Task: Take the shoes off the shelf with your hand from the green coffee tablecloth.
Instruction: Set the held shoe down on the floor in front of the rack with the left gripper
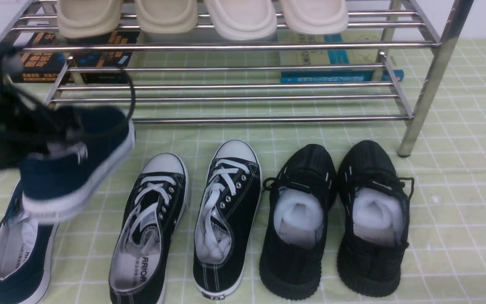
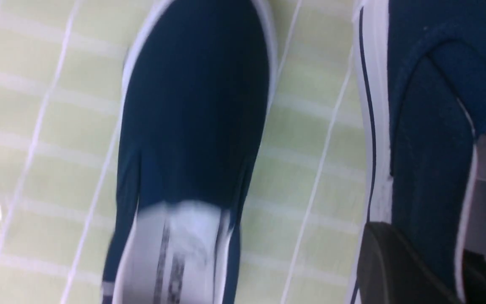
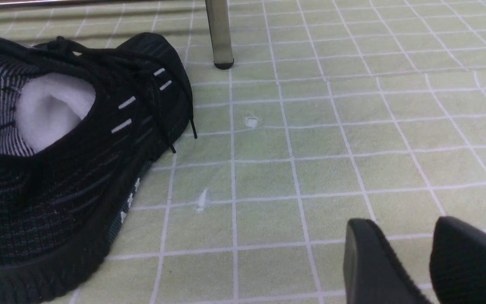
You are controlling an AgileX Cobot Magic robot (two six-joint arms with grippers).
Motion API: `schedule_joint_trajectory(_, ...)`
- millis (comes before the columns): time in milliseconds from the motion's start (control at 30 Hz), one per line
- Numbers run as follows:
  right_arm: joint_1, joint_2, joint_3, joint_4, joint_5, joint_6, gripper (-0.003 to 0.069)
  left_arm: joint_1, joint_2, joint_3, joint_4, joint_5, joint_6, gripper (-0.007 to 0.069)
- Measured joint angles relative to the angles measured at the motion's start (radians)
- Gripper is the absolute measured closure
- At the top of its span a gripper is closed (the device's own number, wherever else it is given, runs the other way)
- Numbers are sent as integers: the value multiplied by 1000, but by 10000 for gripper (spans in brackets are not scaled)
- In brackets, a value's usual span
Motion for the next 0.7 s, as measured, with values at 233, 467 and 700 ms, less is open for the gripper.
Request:
schedule_joint_trajectory(233,0,0,0,0,0,0,419,0,-18,158,4,-92,-48,596)
schedule_joint_trajectory(467,0,0,0,0,0,0,419,0,-23,163,23,-185,-51,596)
schedule_joint_trajectory(700,0,0,0,0,0,0,419,0,-20,167,46,-195,-58,596)
